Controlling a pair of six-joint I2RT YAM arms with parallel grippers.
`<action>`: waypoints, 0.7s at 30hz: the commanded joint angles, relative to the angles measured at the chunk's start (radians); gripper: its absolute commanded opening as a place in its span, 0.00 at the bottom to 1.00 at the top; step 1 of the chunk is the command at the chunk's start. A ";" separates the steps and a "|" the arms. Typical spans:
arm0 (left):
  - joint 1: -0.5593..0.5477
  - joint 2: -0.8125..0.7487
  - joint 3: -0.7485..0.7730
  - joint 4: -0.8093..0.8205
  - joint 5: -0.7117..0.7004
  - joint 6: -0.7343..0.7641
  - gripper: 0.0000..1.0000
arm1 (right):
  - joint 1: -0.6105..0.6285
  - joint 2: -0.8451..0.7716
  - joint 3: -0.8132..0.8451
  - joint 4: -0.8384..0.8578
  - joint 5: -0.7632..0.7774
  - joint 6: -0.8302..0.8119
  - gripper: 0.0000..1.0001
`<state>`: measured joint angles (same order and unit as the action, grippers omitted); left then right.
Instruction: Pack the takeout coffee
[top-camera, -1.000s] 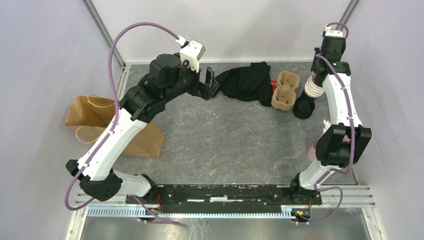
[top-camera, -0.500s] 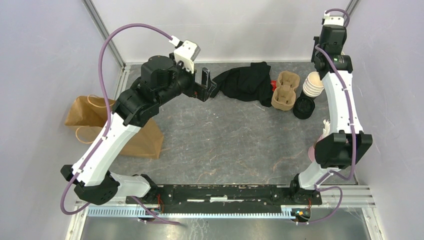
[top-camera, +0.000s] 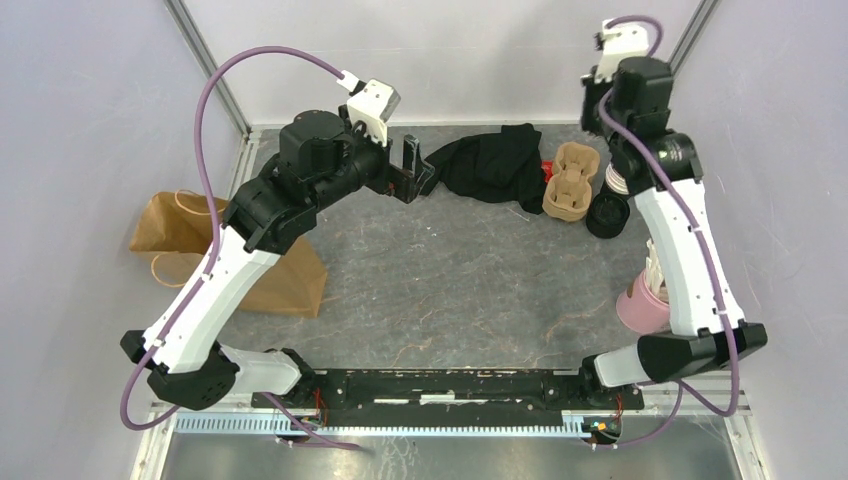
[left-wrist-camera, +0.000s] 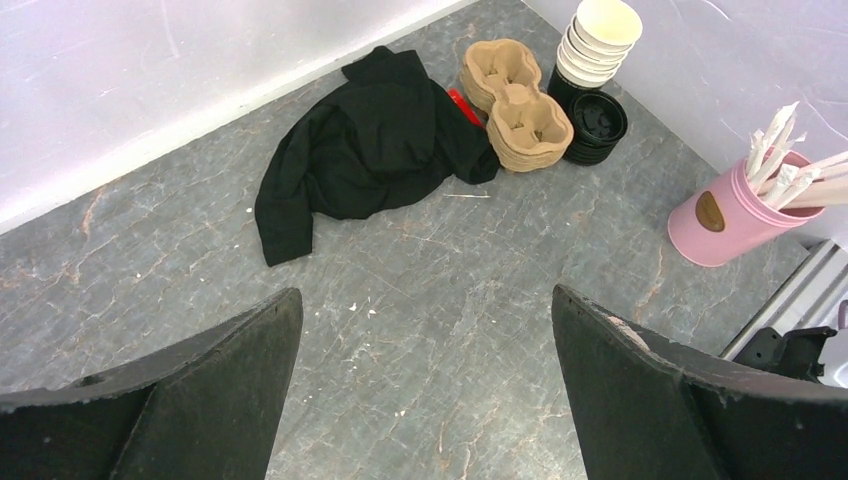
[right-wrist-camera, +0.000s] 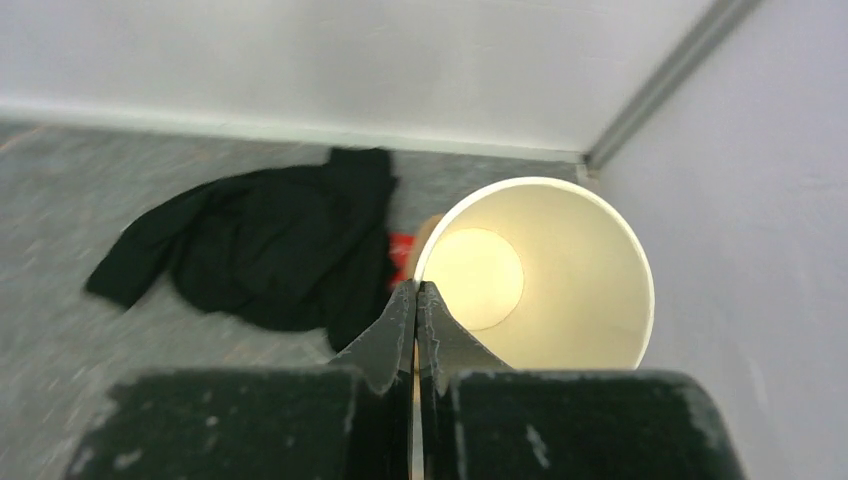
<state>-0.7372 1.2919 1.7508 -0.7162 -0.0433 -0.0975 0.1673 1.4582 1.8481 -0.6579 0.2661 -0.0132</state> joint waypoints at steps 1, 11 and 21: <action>-0.004 -0.020 0.038 0.014 0.021 -0.055 1.00 | 0.124 -0.059 -0.153 -0.013 -0.120 0.012 0.00; -0.002 -0.047 0.006 0.010 0.014 -0.096 1.00 | 0.535 -0.333 -0.819 0.077 -0.151 0.197 0.00; -0.002 -0.045 -0.008 0.027 0.036 -0.153 1.00 | 0.676 -0.535 -1.132 0.146 -0.147 0.306 0.00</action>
<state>-0.7372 1.2644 1.7458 -0.7158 -0.0341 -0.1894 0.7956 0.9665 0.7551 -0.5961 0.1101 0.2356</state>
